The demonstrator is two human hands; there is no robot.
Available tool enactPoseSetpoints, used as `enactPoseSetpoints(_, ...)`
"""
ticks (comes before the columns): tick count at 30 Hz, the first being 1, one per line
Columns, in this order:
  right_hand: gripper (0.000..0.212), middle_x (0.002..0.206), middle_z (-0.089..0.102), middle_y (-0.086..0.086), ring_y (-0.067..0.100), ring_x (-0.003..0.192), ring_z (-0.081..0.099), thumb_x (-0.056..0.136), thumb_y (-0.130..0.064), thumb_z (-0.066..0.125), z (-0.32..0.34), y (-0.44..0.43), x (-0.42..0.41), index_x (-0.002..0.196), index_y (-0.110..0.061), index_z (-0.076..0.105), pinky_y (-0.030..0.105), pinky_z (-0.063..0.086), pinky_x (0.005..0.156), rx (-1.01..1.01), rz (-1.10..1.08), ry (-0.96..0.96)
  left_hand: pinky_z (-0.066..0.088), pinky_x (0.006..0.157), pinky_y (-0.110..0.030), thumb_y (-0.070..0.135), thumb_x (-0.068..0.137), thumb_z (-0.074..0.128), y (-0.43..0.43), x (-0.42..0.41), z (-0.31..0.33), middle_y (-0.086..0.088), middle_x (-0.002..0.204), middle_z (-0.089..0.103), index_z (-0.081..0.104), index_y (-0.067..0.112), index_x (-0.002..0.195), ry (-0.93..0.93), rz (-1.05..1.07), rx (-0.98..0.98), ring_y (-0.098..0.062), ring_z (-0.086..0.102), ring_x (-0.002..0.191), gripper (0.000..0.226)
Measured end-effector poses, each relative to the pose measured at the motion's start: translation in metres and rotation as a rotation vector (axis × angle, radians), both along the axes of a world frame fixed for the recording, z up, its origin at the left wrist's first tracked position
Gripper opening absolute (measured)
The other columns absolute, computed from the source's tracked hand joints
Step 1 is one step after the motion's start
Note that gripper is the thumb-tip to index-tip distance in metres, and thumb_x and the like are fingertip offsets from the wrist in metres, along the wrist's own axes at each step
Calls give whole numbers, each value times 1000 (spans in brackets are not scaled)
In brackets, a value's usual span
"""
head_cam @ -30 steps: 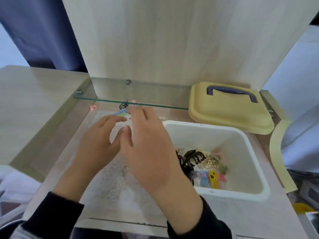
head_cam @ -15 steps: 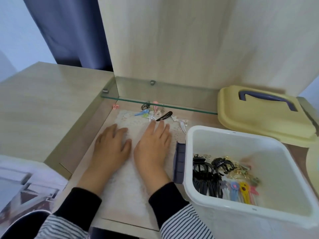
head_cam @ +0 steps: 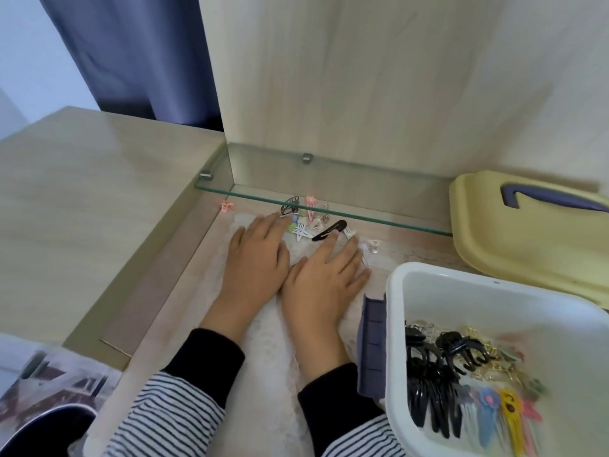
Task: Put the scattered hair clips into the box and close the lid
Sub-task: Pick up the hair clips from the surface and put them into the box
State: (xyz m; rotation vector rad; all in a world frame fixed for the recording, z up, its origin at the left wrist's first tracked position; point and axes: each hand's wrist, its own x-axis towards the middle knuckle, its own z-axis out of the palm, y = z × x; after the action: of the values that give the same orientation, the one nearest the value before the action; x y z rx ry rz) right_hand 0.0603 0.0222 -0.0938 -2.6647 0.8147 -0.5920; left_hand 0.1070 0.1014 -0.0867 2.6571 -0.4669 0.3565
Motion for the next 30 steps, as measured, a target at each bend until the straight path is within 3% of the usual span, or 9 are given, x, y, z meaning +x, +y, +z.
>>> enactPoseSetpoints(3, 67, 141, 41, 27, 42, 126, 41, 74, -24, 64, -1, -1, 2, 135, -3, 47, 57, 30, 104, -36, -3, -58, 35, 106, -50, 27, 85, 28, 0, 0, -8, 0, 145, 47, 48, 31, 140, 19, 10, 10, -26, 41, 136, 59)
enactPoseSetpoints(6, 70, 145, 34, 28, 43, 131, 33, 75, -26, 61, 0, -1, 0, 138, -1, 42, 58, 27, 105, -9, -18, -37, 31, 108, -48, 26, 86, 32, 2, -1, -11, -1, 146, 47, 52, 32, 137, 9, 36, -6, -27, 38, 138, 55)
enactPoseSetpoints(10, 68, 138, 41, 28, 43, 124, 39, 76, -27, 59, 1, -2, -2, 136, 0, 44, 58, 29, 105, 24, -22, -6, 40, 99, -47, 22, 84, 43, 5, -1, -10, -1, 127, 62, 68, 27, 116, -83, 79, -111, -24, 57, 119, 41)
enactPoseSetpoints(15, 59, 130, 48, 23, 37, 110, 45, 75, -21, 47, 3, -3, -5, 131, -2, 49, 49, 36, 95, -1, -9, -56, 46, 85, -41, 25, 83, 53, 7, 0, -10, 1, 102, 65, 69, 21, 91, -139, 130, -166, -22, 62, 97, 18)
enactPoseSetpoints(19, 63, 124, 50, 20, 34, 101, 46, 68, -16, 40, 6, -5, -4, 128, 0, 51, 43, 33, 86, -17, -48, -79, 46, 86, -44, 35, 82, 51, 8, 1, -9, -2, 104, 62, 68, 22, 89, -124, 181, -213, -23, 59, 104, 22)
enactPoseSetpoints(23, 56, 110, 52, 16, 30, 90, 43, 66, -17, 30, 6, -6, -5, 112, -1, 57, 39, 30, 74, -39, -71, -60, 36, 96, -40, 43, 81, 58, 8, -2, -9, 0, 117, 58, 70, 30, 97, -100, 201, -169, -20, 52, 116, 24)
enactPoseSetpoints(26, 33, 93, 51, 14, 29, 81, 45, 63, -12, 37, 8, -4, -6, 90, -6, 55, 39, 33, 68, -38, -69, -53, 32, 94, -38, 42, 81, 65, 9, -2, -11, 1, 118, 56, 70, 30, 93, -110, 180, -137, -20, 48, 117, 17)
enactPoseSetpoints(30, 24, 84, 52, 13, 29, 75, 48, 60, -6, 56, 9, -4, -6, 83, -9, 53, 38, 36, 63, -23, -52, -57, 32, 92, -37, 35, 81, 71, 8, -3, -8, -1, 114, 58, 68, 24, 91, -90, 154, -150, -22, 49, 113, 16)
